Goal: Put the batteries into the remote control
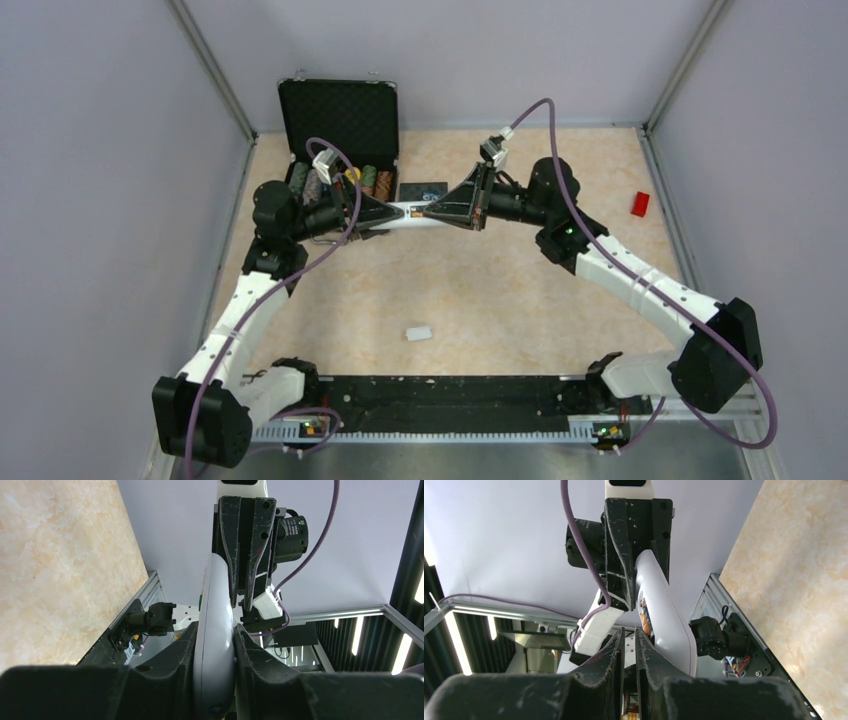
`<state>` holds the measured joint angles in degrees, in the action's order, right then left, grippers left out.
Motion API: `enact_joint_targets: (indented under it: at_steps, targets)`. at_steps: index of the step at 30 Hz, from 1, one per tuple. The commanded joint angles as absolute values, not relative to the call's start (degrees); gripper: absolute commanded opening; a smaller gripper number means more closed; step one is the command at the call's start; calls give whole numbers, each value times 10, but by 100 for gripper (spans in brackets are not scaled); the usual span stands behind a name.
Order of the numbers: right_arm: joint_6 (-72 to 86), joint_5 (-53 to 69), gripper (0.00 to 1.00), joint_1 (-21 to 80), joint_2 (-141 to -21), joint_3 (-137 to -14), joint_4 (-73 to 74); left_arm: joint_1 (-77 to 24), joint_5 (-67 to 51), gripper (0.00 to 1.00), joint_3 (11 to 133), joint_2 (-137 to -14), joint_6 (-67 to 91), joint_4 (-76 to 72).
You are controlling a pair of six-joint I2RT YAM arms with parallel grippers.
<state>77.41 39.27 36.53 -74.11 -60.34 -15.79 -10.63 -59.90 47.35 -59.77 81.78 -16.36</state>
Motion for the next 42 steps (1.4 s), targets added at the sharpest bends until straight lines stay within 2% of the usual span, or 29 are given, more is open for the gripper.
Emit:
enact_joint_targets:
  at_steps: [1, 6, 8, 13, 18, 22, 26, 33, 36, 42]
  targets:
    - [750, 383, 14, 355, -726, -617, -142, -108, -579, 0, 494, -594, 788, -151]
    - [619, 345, 19, 355, -714, -657, 14, -108, -515, 0, 516, -608, 645, 25]
    - [553, 324, 22, 355, -706, -668, 76, -107, -499, 0, 508, -615, 607, 44]
    - [417, 267, 39, 357, -671, -639, 173, -107, -458, 0, 479, -632, 533, 86]
    - [308, 212, 50, 386, -624, -568, 198, -104, -378, 0, 466, -631, 489, 117]
    - [236, 135, 51, 465, -649, -532, 225, -103, -332, 0, 452, -624, 484, 120]
    - [163, 83, 54, 562, -731, -534, 253, -99, -271, 0, 438, -593, 488, 146]
    - [-4, 67, 55, 661, -859, -556, 273, -71, -120, 0, 442, -512, 489, 247]
    - [-109, 63, 52, 699, -872, -526, 233, -49, -119, 0, 446, -498, 481, 273]
    - [-273, 125, 53, 710, -825, -443, 105, -4, -160, 0, 440, -483, 480, 276]
